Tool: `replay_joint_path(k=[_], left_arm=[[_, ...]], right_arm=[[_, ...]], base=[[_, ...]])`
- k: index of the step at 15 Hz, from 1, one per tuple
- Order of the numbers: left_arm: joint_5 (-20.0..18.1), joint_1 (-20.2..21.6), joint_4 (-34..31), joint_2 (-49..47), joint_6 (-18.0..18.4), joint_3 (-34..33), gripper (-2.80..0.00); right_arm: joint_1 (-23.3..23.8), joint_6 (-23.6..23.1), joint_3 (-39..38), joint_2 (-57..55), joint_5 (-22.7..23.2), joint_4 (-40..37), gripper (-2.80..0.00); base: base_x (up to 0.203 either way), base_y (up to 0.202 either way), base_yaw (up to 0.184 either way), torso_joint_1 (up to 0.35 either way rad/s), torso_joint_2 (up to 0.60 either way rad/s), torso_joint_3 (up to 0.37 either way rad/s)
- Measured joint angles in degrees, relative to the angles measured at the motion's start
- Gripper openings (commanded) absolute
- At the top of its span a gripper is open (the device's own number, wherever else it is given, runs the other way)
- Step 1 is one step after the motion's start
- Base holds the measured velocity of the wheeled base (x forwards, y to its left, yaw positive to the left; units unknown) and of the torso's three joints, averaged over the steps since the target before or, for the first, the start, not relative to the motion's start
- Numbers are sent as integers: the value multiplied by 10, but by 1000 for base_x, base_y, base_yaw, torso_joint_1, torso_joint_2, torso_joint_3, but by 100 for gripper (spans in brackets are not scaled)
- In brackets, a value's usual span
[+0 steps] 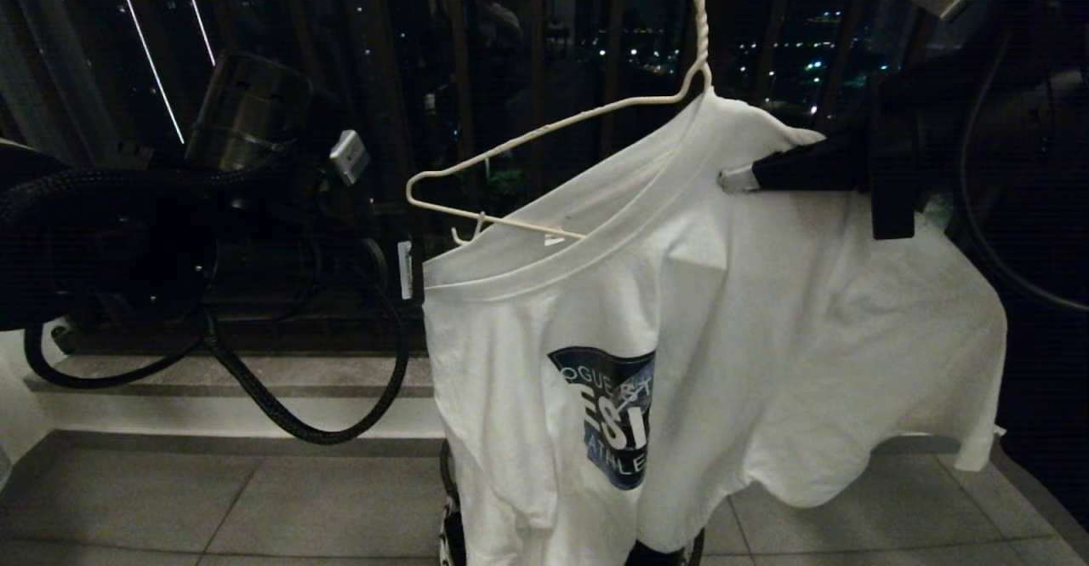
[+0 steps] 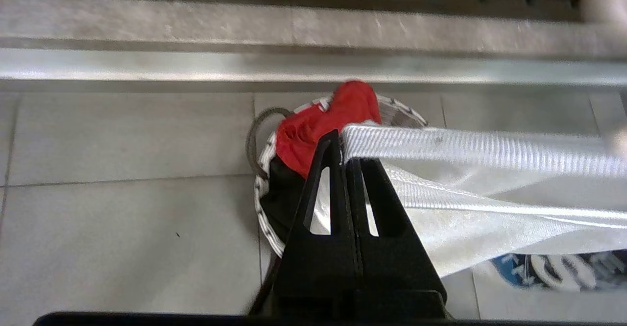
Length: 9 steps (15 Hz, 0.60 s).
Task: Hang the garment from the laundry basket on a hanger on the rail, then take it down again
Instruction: Hang the clothes on the clothes rack
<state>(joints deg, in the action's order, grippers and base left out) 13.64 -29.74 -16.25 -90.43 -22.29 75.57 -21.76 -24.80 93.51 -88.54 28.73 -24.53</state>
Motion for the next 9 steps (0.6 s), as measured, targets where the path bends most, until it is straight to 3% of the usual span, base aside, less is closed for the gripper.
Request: replay_joint_path(k=[6,9], left_arm=[[-1,43,-1,0,9,14,-280],[-18,47,-1,-9,16,11,-280]], right_arm=[[8,-13,-46,15,6,4,-280],[9,6,-50,15,6,46,-280]], base=[[0,0,0,0,0,0],[0,0,0,0,0,0]])
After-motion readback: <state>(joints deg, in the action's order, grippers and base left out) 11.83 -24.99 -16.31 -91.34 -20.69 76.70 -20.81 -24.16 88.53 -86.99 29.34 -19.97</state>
